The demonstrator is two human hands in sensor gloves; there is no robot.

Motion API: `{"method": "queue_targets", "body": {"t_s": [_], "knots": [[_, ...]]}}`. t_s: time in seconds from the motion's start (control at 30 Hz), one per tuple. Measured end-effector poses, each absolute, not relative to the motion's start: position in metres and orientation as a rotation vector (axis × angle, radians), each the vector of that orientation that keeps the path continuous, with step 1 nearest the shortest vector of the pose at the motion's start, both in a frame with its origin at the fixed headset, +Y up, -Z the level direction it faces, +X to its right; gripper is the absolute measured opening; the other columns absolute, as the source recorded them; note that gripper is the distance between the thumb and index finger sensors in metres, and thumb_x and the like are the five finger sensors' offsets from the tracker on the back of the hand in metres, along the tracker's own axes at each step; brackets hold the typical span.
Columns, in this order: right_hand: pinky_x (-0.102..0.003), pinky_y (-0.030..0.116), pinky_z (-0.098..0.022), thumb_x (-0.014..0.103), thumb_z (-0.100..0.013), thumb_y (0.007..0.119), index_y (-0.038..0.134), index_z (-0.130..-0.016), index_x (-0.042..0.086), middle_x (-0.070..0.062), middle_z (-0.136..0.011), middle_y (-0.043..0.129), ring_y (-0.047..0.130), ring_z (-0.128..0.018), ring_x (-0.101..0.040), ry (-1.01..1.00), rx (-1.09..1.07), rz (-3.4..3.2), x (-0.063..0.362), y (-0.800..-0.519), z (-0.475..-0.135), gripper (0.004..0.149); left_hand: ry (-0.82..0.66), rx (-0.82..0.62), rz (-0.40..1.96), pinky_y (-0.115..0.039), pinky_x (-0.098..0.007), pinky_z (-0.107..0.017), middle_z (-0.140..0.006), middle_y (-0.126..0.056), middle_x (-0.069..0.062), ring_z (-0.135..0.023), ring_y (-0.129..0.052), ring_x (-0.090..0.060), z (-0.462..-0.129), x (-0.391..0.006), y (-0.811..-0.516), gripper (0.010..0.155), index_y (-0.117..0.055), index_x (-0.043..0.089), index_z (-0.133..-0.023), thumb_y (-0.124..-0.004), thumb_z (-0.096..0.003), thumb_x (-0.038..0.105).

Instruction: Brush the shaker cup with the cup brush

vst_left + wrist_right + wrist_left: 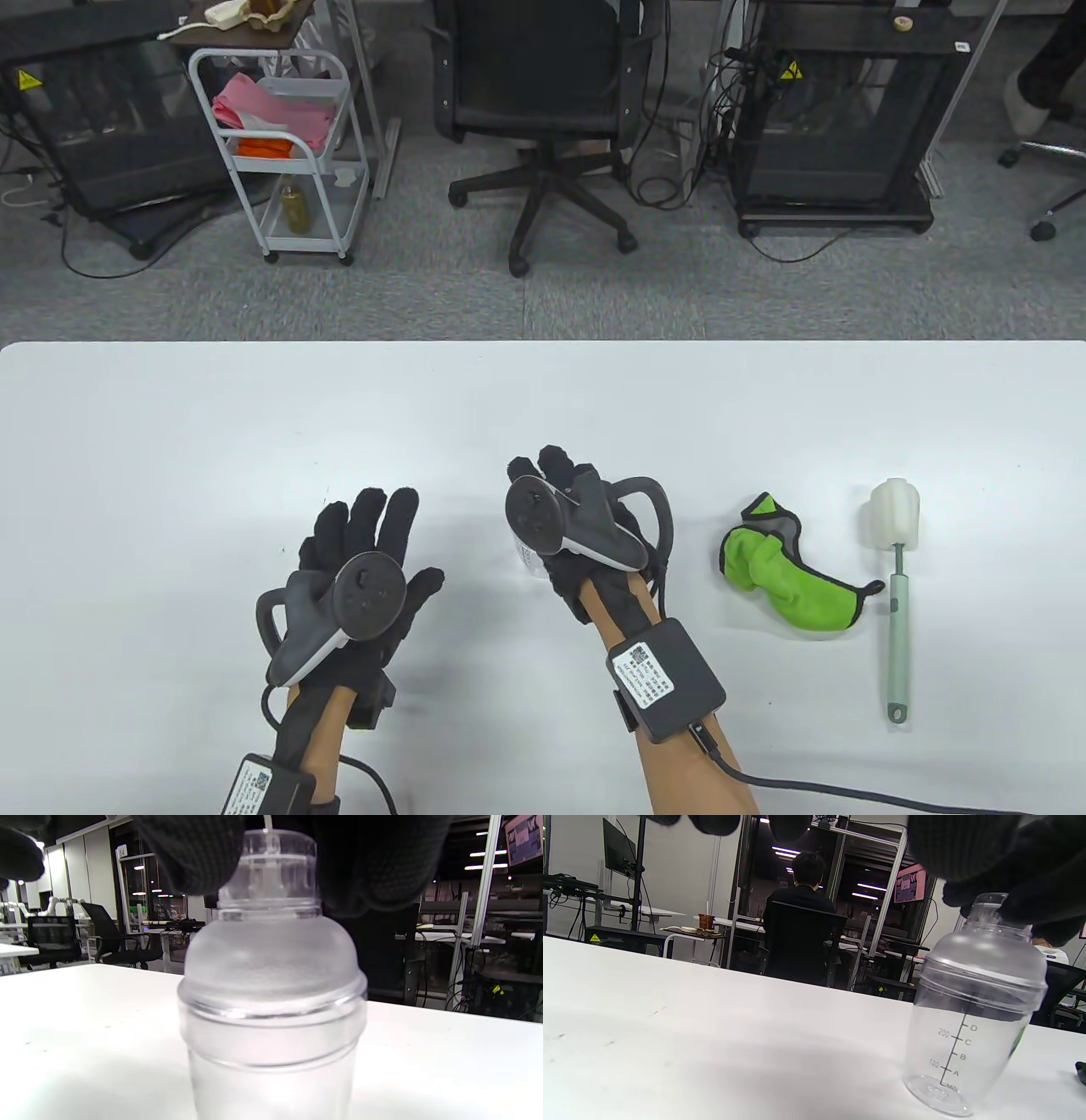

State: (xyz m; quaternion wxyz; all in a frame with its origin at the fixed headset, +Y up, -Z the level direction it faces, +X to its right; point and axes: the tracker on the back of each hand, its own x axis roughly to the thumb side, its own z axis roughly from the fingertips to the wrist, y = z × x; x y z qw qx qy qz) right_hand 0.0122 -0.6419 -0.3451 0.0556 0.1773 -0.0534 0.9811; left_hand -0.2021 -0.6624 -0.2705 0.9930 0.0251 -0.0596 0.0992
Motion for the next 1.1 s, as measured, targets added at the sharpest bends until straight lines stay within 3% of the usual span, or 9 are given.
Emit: {"method": "queue_targets", "body": {"t_s": [0.17, 0.23, 0.43, 0.6, 0.87, 1.1], "knots": [[-0.042, 0.086, -0.049, 0.034, -0.04, 0.082, 0.068, -0.097, 0.026, -0.018, -0.102, 0.07, 0.091, -0.069, -0.039, -0.143, 0.526, 3.003, 0.012, -0.643, -0.346, 0.06, -0.133, 0.031, 0.189, -0.045, -0.074, -0.07, -0.125, -0.037, -0.012, -0.109, -0.043, -0.061, -0.272, -0.199, -0.666, 0.085, -0.026, 0.036, -0.113, -0.075, -0.0458, 0.057], [-0.045, 0.083, -0.052, 0.041, -0.04, 0.081, 0.059, -0.102, 0.026, -0.019, -0.106, 0.062, 0.086, -0.075, -0.042, -0.065, 0.523, 2.981, 0.017, -0.641, -0.346, 0.067, -0.136, 0.029, 0.184, -0.045, -0.074, -0.07, -0.125, -0.037, -0.012, -0.109, -0.043, -0.06, -0.272, -0.198, -0.667, 0.085, -0.026, 0.036, -0.113, -0.074, -0.0459, 0.057], [-0.061, 0.069, -0.061, 0.048, -0.04, 0.079, 0.057, -0.103, 0.025, -0.02, -0.108, 0.058, 0.075, -0.087, -0.048, -0.232, 0.436, 2.881, 0.056, -0.615, -0.326, 0.07, -0.167, 0.128, 0.22, -0.052, -0.071, -0.07, -0.122, -0.049, -0.014, -0.108, -0.057, -0.055, -0.269, -0.195, -0.662, 0.082, -0.034, 0.033, -0.113, -0.075, -0.0457, 0.055], [-0.064, 0.062, -0.065, 0.05, -0.04, 0.079, 0.056, -0.103, 0.024, -0.021, -0.109, 0.055, 0.068, -0.092, -0.051, -0.336, 0.373, 2.886, 0.098, -0.604, -0.3, 0.072, -0.19, 0.133, 0.183, -0.054, -0.07, -0.07, -0.122, -0.048, -0.015, -0.107, -0.058, -0.055, -0.265, -0.186, -0.661, 0.085, -0.031, 0.029, -0.113, -0.073, -0.0456, 0.057], [-0.071, 0.047, -0.066, 0.056, -0.039, 0.077, 0.052, -0.105, 0.024, -0.023, -0.113, 0.044, 0.048, -0.098, -0.057, -0.403, 0.315, 2.793, 0.13, -0.635, -0.267, 0.077, -0.197, 0.123, 0.115, -0.045, -0.072, -0.07, -0.123, -0.041, -0.02, -0.108, -0.05, -0.061, -0.264, -0.175, -0.665, 0.088, -0.025, 0.027, -0.113, -0.07, -0.0451, 0.06], [-0.072, 0.044, -0.066, 0.059, -0.038, 0.076, 0.05, -0.105, 0.022, -0.024, -0.113, 0.041, 0.043, -0.098, -0.059, -0.399, 0.285, 2.886, 0.136, -0.665, -0.266, 0.081, -0.201, 0.107, 0.065, -0.041, -0.074, -0.07, -0.124, -0.031, -0.021, -0.108, -0.04, -0.064, -0.266, -0.17, -0.673, 0.091, -0.018, 0.028, -0.112, -0.069, -0.045, 0.062]]}}
